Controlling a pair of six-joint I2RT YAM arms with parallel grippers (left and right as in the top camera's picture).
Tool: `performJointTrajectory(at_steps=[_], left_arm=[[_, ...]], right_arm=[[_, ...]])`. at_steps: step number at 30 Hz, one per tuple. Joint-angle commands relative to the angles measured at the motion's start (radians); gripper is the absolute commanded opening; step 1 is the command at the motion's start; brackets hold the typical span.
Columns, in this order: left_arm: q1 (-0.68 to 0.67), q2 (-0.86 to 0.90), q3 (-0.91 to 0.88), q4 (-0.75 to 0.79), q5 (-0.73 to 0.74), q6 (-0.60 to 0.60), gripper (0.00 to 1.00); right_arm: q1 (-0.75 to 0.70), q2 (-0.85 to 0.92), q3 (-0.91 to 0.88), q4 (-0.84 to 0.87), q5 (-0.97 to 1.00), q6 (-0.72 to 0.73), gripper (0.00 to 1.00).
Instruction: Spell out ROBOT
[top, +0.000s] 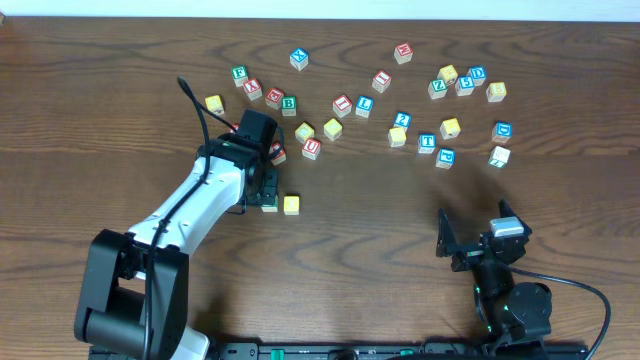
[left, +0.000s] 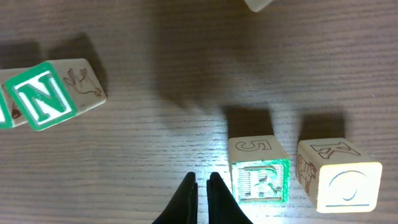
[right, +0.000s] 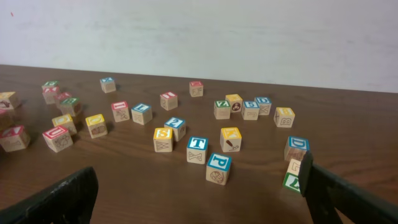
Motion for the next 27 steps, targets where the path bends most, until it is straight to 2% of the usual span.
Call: performJointTrajectory(at_steps=[1, 9, 14, 27], left_arm=[[0.003, 0.008, -0.020, -0.001, 0.018, 0.072, 0.08], [0.003, 0.008, -0.032, 0.000, 0.022, 0.088, 0.08], [0.003, 0.008, -0.032, 0.014, 0.085, 0.109, 0.08], [0.003, 0.008, -0.032, 0.022, 0.084, 0.110, 0.08]], right_arm=[[-0.009, -0.002, -0.002, -0.005, 0.008, 0.010, 0.99], [-0.009, -0.002, -0.002, -0.005, 0.008, 0.010, 0.99], [-0.009, -0.002, -0.001, -0.005, 0.008, 0.010, 0.99], [-0.009, -0.002, -0.001, -0.005, 0.008, 0.010, 0.99]])
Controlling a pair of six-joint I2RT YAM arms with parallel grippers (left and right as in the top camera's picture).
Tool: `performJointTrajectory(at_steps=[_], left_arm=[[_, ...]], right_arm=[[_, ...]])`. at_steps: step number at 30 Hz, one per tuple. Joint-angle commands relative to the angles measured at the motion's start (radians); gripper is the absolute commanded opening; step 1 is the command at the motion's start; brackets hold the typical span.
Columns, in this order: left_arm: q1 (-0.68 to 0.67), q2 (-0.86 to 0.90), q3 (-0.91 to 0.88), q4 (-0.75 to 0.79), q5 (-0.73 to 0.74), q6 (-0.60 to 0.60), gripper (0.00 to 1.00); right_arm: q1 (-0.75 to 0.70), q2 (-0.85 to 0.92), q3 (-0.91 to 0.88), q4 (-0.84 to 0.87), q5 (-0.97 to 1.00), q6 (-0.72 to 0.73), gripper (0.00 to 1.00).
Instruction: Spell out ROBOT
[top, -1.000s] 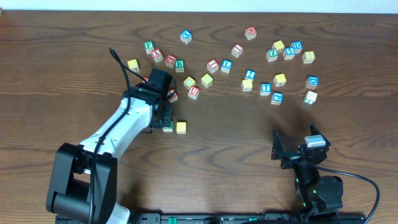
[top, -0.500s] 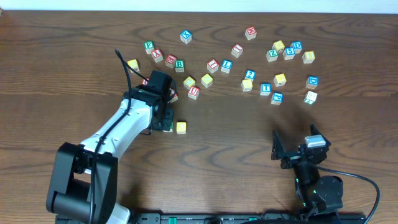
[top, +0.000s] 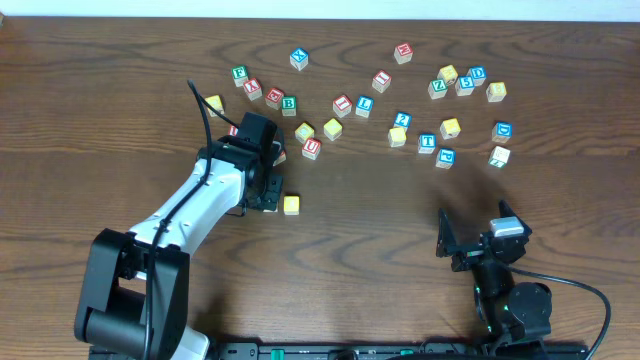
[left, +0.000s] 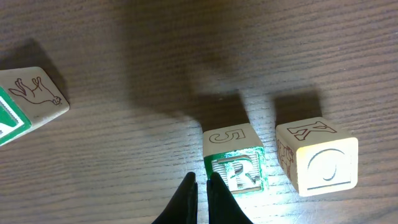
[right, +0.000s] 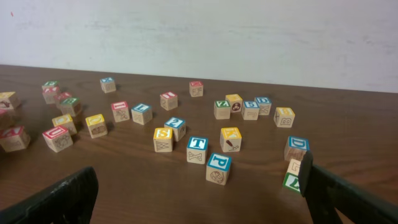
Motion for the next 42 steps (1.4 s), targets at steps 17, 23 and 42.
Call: performJointTrajectory(at_steps=[17, 23, 42], left_arm=[[0.025, 0.052, -0.018, 0.045, -0.097, 0.014, 0.08], [0.025, 0.053, -0.018, 0.045, -0.066, 0.035, 0.07], [0.024, 0.053, -0.018, 0.044, 0.021, 0.088, 0.07]], right_arm=[[-0.009, -0.002, -0.002, -0.005, 0.008, 0.010, 0.99], [-0.009, -0.002, -0.001, -0.005, 0.008, 0.010, 0.99], [-0.009, -0.002, -0.002, -0.005, 0.008, 0.010, 0.99]])
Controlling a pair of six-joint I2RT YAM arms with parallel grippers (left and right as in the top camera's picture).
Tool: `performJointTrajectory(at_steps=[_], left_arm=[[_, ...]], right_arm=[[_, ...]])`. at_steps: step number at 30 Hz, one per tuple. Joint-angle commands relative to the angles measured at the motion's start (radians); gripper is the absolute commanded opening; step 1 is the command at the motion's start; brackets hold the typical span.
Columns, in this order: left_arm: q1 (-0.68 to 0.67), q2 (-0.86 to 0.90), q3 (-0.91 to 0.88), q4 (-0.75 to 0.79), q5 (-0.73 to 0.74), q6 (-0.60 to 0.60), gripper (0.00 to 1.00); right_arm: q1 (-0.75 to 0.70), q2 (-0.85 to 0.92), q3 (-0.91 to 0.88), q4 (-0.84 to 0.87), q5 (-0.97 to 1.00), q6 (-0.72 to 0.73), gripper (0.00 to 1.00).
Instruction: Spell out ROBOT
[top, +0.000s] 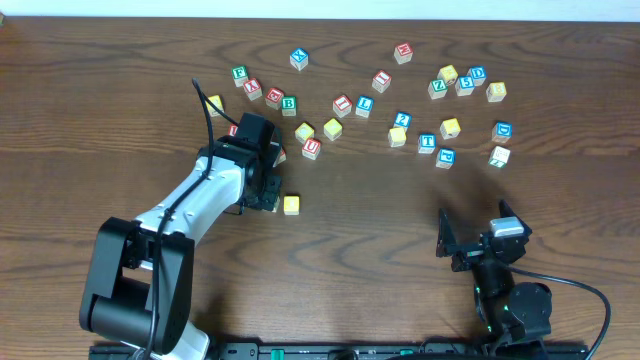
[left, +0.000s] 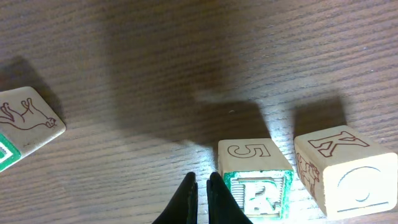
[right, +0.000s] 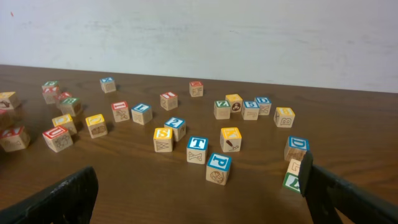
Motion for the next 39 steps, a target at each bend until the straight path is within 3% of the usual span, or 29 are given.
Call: performJointTrajectory(at_steps=[1, 39], left_arm=[[0.004, 0.009, -0.009, -0.003, 0.017, 0.012, 0.07], [0.004, 0.009, -0.009, -0.064, 0.095, 0.005, 0.07]], right_arm=[[-0.009, -0.002, -0.001, -0.005, 0.008, 0.010, 0.99], [-0.009, -0.002, -0.002, -0.005, 0.008, 0.010, 0.99]])
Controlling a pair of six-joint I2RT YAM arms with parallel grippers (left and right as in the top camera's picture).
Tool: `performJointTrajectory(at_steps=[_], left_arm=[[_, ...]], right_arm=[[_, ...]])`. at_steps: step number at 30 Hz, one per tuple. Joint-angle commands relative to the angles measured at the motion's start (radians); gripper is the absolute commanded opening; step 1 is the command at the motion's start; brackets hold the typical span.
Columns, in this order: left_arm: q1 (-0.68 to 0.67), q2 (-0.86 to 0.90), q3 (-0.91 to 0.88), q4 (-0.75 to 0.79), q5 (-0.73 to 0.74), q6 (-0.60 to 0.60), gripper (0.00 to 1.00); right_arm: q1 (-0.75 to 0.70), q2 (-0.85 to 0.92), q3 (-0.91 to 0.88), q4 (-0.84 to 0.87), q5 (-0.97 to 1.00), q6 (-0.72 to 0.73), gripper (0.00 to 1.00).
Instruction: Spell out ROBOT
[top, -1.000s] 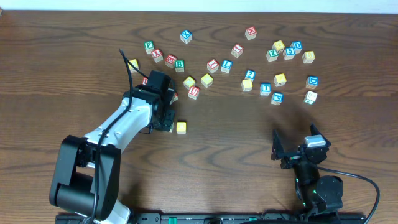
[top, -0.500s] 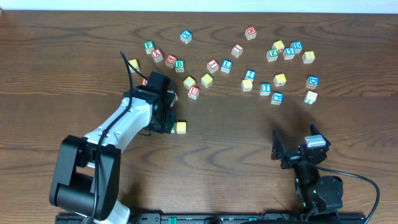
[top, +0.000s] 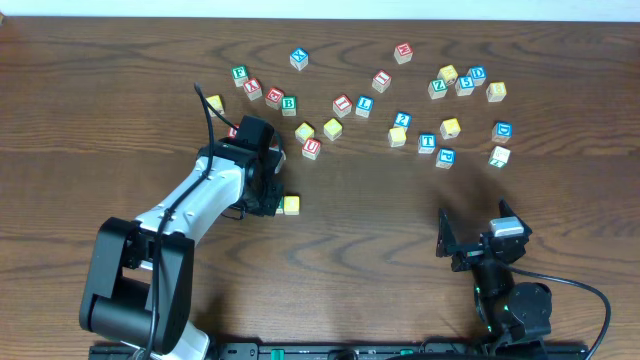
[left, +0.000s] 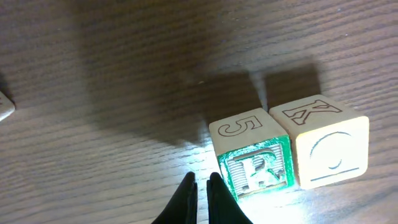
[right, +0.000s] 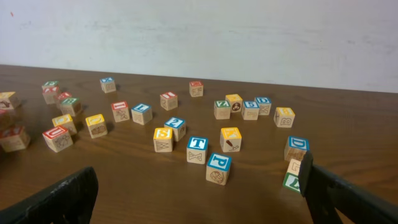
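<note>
In the left wrist view a green R block stands on the wooden table with its right side against a yellow O block. My left gripper is shut and empty, its tips just left of the R block. From overhead the left gripper covers most of the R block, and the O block shows beside it. Further back lie a green B block and a blue T block. My right gripper rests open near the front edge.
Several more letter blocks are scattered across the back half of the table, among them a blue P block and a blue L block. A red block lies just behind the left gripper.
The R block has shifted right and now touches the O block, both slightly turned. The pale animal block at the left edge of the left wrist view is almost out of view. The right arm is unchanged.
The shut left gripper stood just left of the R block at every moment. A clear gap separated R and O at first, and an N block showed at the left. The view crept rightward, the gap narrowed, and now R rests against O.
</note>
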Motion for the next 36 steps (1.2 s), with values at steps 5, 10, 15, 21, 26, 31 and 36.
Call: performJointTrajectory(at_steps=[5, 10, 15, 21, 26, 31, 36], left_arm=[[0.004, 0.009, -0.008, 0.020, 0.013, 0.003, 0.07], [0.004, 0.009, -0.009, 0.029, 0.013, 0.003, 0.08], [0.004, 0.009, -0.008, 0.027, 0.013, 0.003, 0.08], [0.004, 0.009, -0.008, 0.008, 0.014, 0.003, 0.07], [0.004, 0.009, -0.008, 0.008, 0.018, 0.003, 0.07], [0.004, 0.009, -0.008, 0.009, 0.017, 0.003, 0.08], [0.004, 0.009, -0.008, 0.020, 0.017, 0.003, 0.08]], right_arm=[[-0.009, -0.002, -0.002, -0.005, 0.008, 0.010, 0.99], [-0.009, -0.002, -0.001, -0.005, 0.008, 0.010, 0.99], [-0.009, -0.002, -0.002, -0.005, 0.008, 0.010, 0.99], [-0.009, -0.002, -0.002, -0.005, 0.008, 0.010, 0.99], [-0.009, -0.002, -0.002, -0.005, 0.008, 0.010, 0.99], [-0.009, -0.002, -0.001, -0.005, 0.008, 0.010, 0.99], [-0.009, -0.002, -0.002, -0.005, 0.008, 0.010, 0.99]])
